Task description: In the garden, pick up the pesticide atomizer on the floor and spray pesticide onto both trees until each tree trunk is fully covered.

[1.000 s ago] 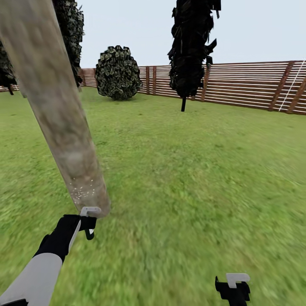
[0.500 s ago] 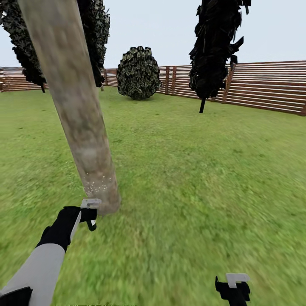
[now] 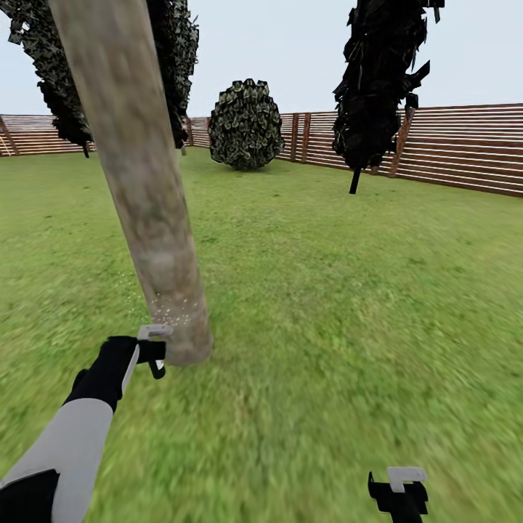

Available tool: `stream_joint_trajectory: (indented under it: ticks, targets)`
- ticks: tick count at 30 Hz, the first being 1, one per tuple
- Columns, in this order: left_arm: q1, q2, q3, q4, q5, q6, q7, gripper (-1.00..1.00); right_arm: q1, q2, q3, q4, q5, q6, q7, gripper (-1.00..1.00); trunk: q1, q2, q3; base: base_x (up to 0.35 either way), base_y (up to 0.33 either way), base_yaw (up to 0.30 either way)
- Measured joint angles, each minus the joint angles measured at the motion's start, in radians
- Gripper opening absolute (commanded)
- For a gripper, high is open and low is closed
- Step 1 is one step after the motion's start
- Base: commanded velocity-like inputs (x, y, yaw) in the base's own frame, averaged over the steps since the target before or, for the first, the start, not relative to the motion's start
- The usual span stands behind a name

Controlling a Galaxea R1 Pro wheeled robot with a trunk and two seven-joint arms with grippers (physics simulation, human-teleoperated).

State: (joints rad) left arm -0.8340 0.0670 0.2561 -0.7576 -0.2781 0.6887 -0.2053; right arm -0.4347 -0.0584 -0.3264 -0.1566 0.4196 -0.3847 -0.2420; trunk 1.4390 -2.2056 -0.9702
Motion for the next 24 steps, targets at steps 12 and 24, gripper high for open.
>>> stream_joint_trajectory:
  ticks: [12,24]
  targets:
    - [0.000,0.000,0.000,0.000,-0.017,-0.001,0.000,-1.00,0.000,0.000,0.000,0.000,0.000,0.000,0.001,1.00,0.000,0.000,0.000,0.181,-0.198,0.000]
    - [0.001,0.001,0.001,0.000,-0.017,-0.001,0.000,-1.00,0.000,0.000,0.000,0.000,0.000,0.000,0.001,1.00,0.000,0.000,0.000,0.014,-0.270,0.006]
